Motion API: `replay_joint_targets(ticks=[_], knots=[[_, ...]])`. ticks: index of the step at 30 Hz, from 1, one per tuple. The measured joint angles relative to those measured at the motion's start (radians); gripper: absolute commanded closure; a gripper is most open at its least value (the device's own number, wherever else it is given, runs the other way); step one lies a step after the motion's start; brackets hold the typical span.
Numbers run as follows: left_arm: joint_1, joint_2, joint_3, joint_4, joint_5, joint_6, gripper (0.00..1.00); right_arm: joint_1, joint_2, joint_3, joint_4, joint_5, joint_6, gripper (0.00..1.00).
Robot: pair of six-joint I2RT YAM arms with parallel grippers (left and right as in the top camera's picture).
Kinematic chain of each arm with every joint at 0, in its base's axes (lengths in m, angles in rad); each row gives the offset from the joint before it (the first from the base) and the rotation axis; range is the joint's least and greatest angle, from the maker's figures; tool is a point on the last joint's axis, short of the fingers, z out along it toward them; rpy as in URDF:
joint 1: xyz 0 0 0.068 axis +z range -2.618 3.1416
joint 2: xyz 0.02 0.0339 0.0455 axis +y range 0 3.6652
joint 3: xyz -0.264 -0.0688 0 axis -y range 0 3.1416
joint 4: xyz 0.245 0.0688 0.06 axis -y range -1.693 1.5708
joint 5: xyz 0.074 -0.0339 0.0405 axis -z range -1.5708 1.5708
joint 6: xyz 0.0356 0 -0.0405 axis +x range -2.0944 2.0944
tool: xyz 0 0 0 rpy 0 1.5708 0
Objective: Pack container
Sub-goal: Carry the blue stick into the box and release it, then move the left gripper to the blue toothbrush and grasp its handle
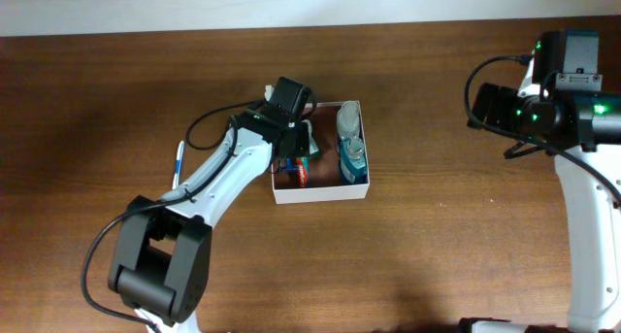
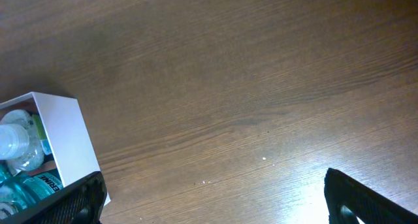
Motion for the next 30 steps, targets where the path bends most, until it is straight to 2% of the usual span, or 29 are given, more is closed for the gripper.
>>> replay_joint_targets(ticks=[2, 4, 9, 14, 22, 26, 30], knots=[[0.0, 0.0, 0.0, 0.0, 0.002, -0.001, 0.74, 0.0, 0.0, 0.0, 0.0, 0.0, 0.0, 0.02], [0.0, 0.0, 0.0, 0.0, 0.01, -0.001, 0.73, 0.0, 0.0, 0.0, 0.0, 0.0, 0.0, 0.02], [0.0, 0.0, 0.0, -0.013, 0.04, -0.001, 0.72, 0.0, 0.0, 0.0, 0.0, 0.0, 0.0, 0.02], [0.0, 0.0, 0.05, -0.127, 0.051, 0.004, 0.73, 0.0, 0.0, 0.0, 0.0, 0.0, 0.001, 0.01], [0.003, -0.024, 0.256, -0.379, -0.03, 0.177, 0.74, 0.0, 0.0, 0.0, 0.0, 0.0, 0.0, 0.02], [0.033, -0.07, 0.272, -0.44, -0.098, 0.279, 0.72, 0.0, 0.0, 0.0, 0.0, 0.0, 0.0, 0.02], [0.11, -0.073, 0.272, -0.457, -0.119, 0.322, 0.66, 0.0, 0.0, 0.0, 0.0, 0.0, 0.001, 0.01]])
